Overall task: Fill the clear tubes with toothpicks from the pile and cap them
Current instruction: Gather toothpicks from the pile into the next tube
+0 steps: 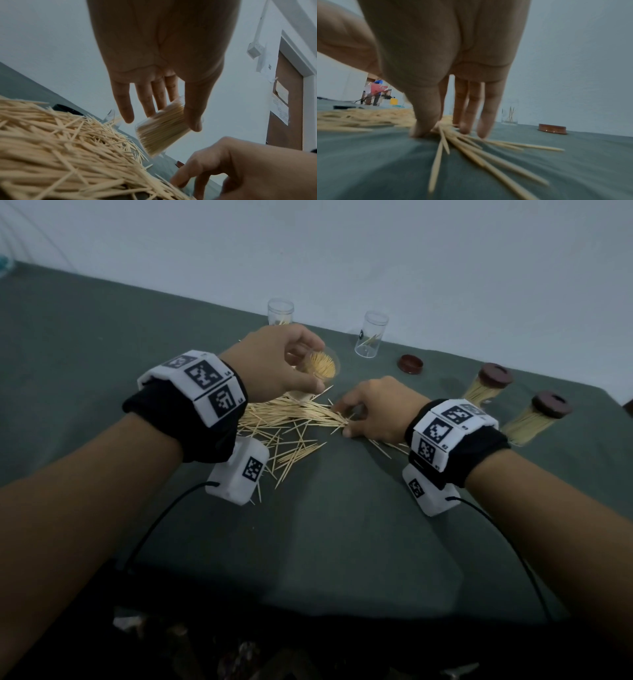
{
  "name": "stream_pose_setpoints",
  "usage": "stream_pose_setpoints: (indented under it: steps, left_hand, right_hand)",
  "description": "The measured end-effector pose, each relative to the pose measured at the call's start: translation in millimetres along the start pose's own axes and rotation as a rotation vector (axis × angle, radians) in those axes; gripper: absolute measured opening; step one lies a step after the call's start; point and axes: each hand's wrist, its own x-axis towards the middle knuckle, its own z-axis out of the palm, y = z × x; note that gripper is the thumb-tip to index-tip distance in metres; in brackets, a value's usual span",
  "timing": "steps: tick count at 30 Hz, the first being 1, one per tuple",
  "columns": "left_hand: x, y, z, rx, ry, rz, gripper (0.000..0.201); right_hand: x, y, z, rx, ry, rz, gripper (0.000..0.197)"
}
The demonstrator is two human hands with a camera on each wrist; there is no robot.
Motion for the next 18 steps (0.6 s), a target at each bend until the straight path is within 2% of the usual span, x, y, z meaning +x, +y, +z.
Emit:
stream_pose_setpoints:
  steps: [3, 5, 8, 12, 16, 18]
  left_hand:
    - [0, 2, -1, 0.001, -0.004, 0.000, 0.056]
    - [0, 3, -2, 0.002, 0.001, -0.001, 0.054]
    - [-1, 3, -2, 0.003, -0.003, 0.000, 0.054]
    - [0, 2, -3, -0.001, -0.008, -0.003, 0.055]
    - [-1, 1, -4, -0.002, 0.000, -0.001, 0.054]
    - [-1, 1, -5, 0.020, -0.002, -0.002, 0.055]
  right_hand:
    - [-11, 13, -5, -0.062, -0.075, 0.113, 0.076]
    - [-18, 22, -6, -0.105, -0.123, 0.224, 0.085]
    - [-24, 29, 0, -0.054, -0.085, 0.260, 0.070]
    - [-15, 23, 7, 0.093, 0.028, 0.169, 0.042]
    - [0, 12, 8, 0.199, 0.070, 0.099, 0.038]
    - [4, 8, 8, 0.179, 0.094, 0.062, 0.038]
